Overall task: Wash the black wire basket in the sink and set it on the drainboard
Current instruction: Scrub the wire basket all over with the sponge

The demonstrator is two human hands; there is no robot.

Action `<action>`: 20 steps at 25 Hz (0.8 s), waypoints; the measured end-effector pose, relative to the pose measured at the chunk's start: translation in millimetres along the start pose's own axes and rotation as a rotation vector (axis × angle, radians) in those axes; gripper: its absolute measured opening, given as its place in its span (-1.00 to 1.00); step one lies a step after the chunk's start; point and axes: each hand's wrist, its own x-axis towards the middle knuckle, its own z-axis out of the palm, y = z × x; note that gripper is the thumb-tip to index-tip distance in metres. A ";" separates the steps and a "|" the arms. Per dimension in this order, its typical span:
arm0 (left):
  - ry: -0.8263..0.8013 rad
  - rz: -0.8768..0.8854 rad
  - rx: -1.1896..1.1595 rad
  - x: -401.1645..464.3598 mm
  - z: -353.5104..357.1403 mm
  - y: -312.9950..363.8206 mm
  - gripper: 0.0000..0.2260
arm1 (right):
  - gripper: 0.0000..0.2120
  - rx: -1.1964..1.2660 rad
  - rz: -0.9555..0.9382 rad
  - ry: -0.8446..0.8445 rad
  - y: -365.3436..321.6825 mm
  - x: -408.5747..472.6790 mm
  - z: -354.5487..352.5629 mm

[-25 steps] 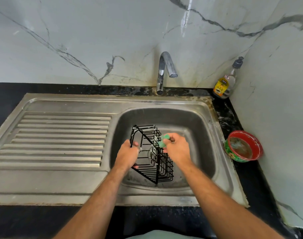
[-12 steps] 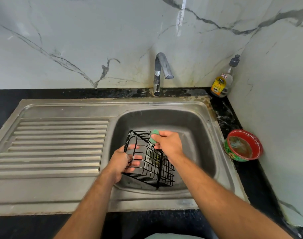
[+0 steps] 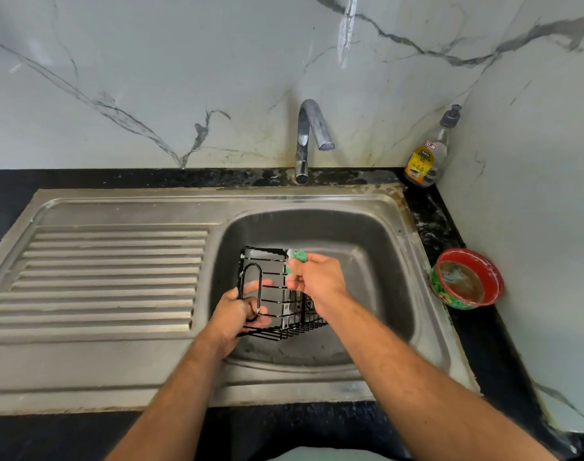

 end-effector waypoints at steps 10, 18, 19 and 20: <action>0.133 0.123 0.659 1.2 31.3 60.8 -0.27 | -0.92 0.017 -0.151 -0.013 18.6 -0.2 -2.0; 0.377 0.103 0.728 3.0 32.8 55.8 -0.13 | -0.85 -0.253 -0.324 -0.052 4.8 3.2 -10.3; 0.372 0.114 0.717 3.1 29.5 53.8 -0.14 | -0.82 -0.309 -0.361 -0.044 -0.4 7.5 -8.3; 0.351 0.123 0.705 2.5 27.1 52.4 -0.17 | -0.79 -0.349 -0.389 -0.048 -4.4 9.5 -4.4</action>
